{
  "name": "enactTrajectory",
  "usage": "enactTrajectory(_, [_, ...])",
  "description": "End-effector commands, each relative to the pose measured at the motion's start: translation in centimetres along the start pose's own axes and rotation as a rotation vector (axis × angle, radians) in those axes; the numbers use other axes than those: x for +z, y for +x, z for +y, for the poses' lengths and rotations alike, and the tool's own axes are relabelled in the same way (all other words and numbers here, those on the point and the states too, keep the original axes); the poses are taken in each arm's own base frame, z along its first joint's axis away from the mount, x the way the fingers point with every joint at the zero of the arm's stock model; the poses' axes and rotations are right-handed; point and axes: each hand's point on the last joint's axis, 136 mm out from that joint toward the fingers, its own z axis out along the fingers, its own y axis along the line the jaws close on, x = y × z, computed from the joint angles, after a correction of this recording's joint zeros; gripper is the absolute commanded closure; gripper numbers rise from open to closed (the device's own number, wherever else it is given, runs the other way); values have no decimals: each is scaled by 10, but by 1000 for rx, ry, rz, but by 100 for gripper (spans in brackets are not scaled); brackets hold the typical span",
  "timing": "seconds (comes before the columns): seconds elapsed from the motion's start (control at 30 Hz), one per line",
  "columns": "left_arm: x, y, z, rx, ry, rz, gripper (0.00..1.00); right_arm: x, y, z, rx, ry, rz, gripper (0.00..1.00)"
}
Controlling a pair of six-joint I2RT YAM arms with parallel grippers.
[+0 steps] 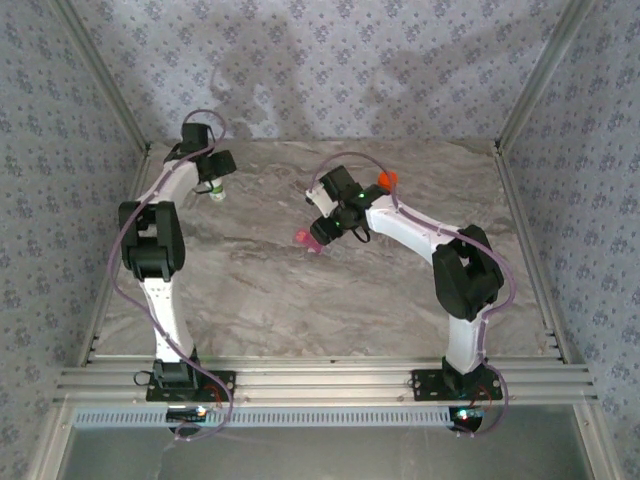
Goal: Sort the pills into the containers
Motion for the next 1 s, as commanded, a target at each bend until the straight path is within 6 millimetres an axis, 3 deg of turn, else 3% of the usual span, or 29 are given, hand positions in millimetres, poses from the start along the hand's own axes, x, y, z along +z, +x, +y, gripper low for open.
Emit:
enactTrajectory(0.0, [4, 1, 13, 17, -63, 35, 21, 1, 10, 8, -9, -19, 31, 41])
enactTrajectory(0.27, [1, 12, 3, 69, -57, 43, 48, -11, 5, 9, -18, -23, 5, 41])
enactTrajectory(0.4, [-9, 20, 1, 74, -70, 50, 53, -25, 6, 10, -3, -51, 12, 41])
enactTrajectory(0.67, [-83, 25, -10, 45, -28, -36, 53, -57, -14, 0, 42, -40, -111, 41])
enactTrajectory(0.77, [-117, 35, -20, 50, 11, -74, 53, -63, -19, -2, 60, -37, -143, 41])
enactTrajectory(0.97, [-173, 76, -49, 70, 126, -110, 52, -79, -21, -8, 113, -32, -204, 41])
